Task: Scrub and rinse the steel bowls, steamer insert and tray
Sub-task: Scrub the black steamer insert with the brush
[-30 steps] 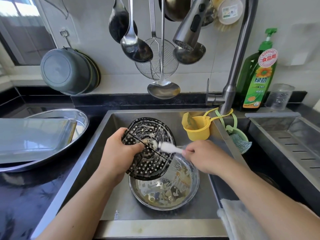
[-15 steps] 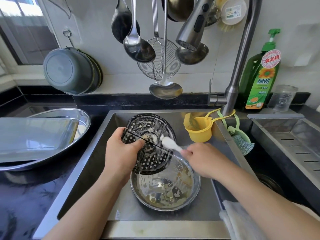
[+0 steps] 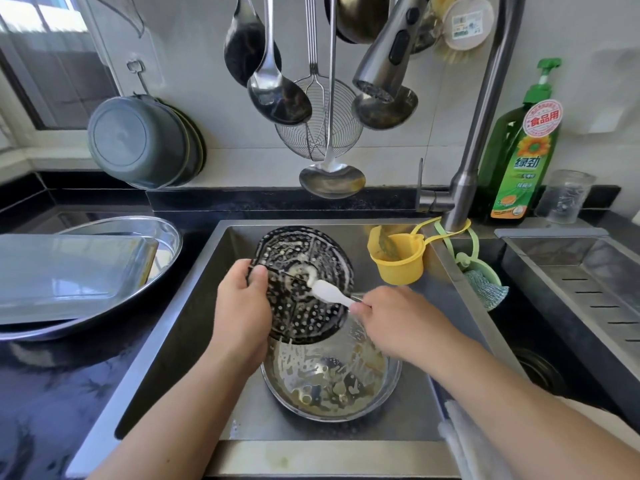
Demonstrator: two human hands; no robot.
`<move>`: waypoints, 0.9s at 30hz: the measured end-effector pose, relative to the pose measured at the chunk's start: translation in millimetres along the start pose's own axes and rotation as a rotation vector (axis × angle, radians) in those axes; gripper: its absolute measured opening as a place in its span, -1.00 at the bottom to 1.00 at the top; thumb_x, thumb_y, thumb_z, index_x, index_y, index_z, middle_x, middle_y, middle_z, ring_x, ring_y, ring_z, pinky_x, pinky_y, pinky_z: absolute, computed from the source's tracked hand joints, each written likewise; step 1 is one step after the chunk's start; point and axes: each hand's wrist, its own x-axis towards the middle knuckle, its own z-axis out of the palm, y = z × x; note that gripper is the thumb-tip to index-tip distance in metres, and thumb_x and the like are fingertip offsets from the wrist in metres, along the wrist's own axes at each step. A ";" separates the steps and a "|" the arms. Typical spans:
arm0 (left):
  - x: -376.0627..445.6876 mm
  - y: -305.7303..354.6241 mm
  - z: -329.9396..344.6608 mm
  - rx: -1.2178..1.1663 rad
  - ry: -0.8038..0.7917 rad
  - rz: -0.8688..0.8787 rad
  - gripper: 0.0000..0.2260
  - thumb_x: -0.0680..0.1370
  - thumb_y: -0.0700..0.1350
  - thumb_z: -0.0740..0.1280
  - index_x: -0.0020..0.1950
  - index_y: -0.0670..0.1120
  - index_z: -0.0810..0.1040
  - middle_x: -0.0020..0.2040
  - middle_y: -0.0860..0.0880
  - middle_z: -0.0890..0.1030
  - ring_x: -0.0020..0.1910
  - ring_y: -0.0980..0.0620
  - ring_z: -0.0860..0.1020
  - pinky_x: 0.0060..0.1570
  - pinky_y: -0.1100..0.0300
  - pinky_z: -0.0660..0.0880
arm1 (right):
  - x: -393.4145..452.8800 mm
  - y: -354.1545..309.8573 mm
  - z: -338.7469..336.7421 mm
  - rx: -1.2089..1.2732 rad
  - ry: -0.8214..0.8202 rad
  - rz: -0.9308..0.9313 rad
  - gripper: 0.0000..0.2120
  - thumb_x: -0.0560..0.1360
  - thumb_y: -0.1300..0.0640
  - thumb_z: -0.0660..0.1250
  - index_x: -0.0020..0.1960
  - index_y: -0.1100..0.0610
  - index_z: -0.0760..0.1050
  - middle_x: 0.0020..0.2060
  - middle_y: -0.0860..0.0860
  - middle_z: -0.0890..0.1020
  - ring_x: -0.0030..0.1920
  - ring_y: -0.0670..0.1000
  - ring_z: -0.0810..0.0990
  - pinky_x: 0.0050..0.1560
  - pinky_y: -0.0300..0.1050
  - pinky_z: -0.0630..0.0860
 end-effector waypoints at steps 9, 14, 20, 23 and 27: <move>-1.9 -4.3 5.2 -0.033 -0.102 -0.041 -0.80 0.74 -0.14 0.17 0.06 -0.23 0.50 0.05 -0.32 0.63 0.01 -0.21 0.59 0.15 -0.23 0.56 | -0.8 -13.4 4.9 0.004 0.072 -0.072 -0.55 0.67 -0.19 0.10 -0.31 0.02 0.29 -0.30 0.03 0.46 -0.27 0.08 0.44 -0.38 -0.04 0.24; 2.5 0.4 -2.1 -0.096 0.037 -0.079 -0.79 0.75 -0.13 0.14 0.15 -0.19 0.52 0.18 -0.29 0.64 0.21 -0.33 0.61 0.26 -0.31 0.55 | 6.1 9.8 -1.5 -0.012 0.019 0.044 -0.56 0.67 -0.17 0.12 -0.28 0.05 0.36 -0.31 0.02 0.51 -0.28 0.06 0.46 -0.33 -0.05 0.34; 8.5 2.7 -11.0 -0.230 0.129 -0.272 -0.72 0.75 -0.21 0.10 0.44 -0.11 0.44 0.19 -0.14 0.65 0.06 -0.12 0.66 0.03 -0.10 0.64 | 6.6 15.4 -8.6 0.718 0.074 0.172 -0.52 0.65 -0.20 0.17 -0.17 0.16 0.56 -0.44 -0.03 0.47 -0.44 -0.05 0.39 -0.40 -0.14 0.31; 1.7 6.1 -7.0 -0.232 0.009 -0.297 -0.53 0.69 -0.38 0.06 0.51 0.00 0.41 0.22 -0.15 0.62 -0.04 -0.09 0.67 -0.20 0.01 0.65 | 8.3 19.3 -4.7 0.962 0.005 0.217 -0.58 0.65 -0.09 0.26 0.01 0.30 0.55 -0.37 0.04 0.43 -0.50 -0.07 0.29 -0.50 -0.19 0.23; -1.1 6.2 -2.9 -0.190 -0.115 -0.350 -0.54 0.55 -0.49 0.06 0.31 -0.21 0.57 0.25 -0.35 0.61 0.03 -0.24 0.68 -0.25 0.01 0.67 | 7.3 24.2 -8.9 1.060 0.056 0.224 -0.85 0.62 0.20 0.32 0.07 0.29 0.54 -0.25 0.09 0.42 -0.46 -0.07 0.30 -0.49 -0.21 0.27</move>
